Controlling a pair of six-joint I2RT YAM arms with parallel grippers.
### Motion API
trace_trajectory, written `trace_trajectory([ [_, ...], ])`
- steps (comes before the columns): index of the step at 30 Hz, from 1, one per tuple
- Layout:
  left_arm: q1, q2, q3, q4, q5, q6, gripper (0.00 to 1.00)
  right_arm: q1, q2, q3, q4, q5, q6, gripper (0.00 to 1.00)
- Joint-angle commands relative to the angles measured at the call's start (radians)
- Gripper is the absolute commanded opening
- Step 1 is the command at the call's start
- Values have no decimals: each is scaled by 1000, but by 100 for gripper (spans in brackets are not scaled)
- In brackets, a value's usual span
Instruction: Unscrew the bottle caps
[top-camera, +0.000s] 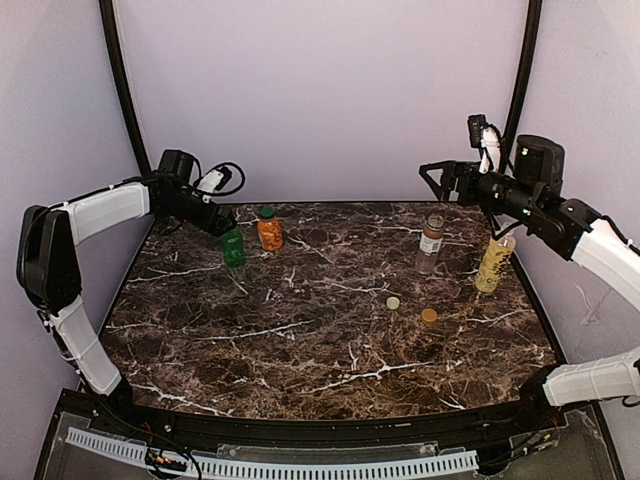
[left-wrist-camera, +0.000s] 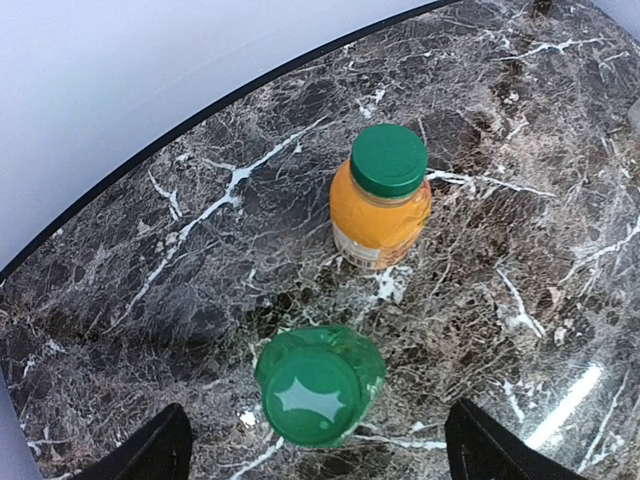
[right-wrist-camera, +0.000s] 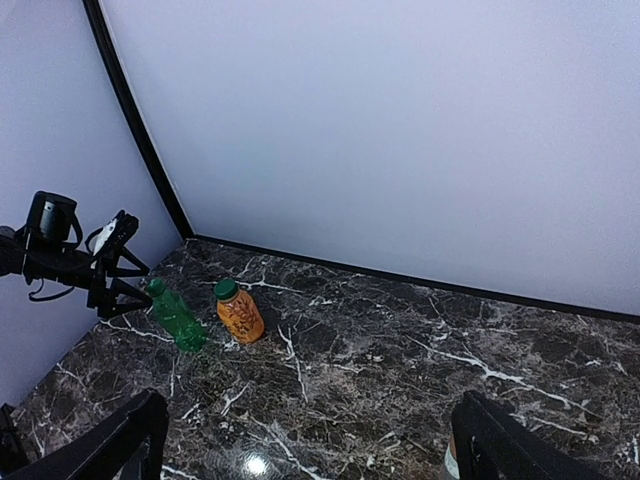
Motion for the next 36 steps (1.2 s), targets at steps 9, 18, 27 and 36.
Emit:
trace_trajectory([
  [9, 0, 81, 4, 125, -28, 22, 50, 15, 11, -10, 9, 25, 22, 99],
  [18, -1, 91, 7, 113, 12, 34, 9, 18, 9, -7, 2, 21, 16, 99],
  [27, 0, -25, 44, -29, -1, 161, 1, 23, -13, 6, 10, -105, -29, 99],
  [36, -54, -219, 293, -547, 245, 391, 1, 208, 50, 55, 66, -326, -216, 99],
])
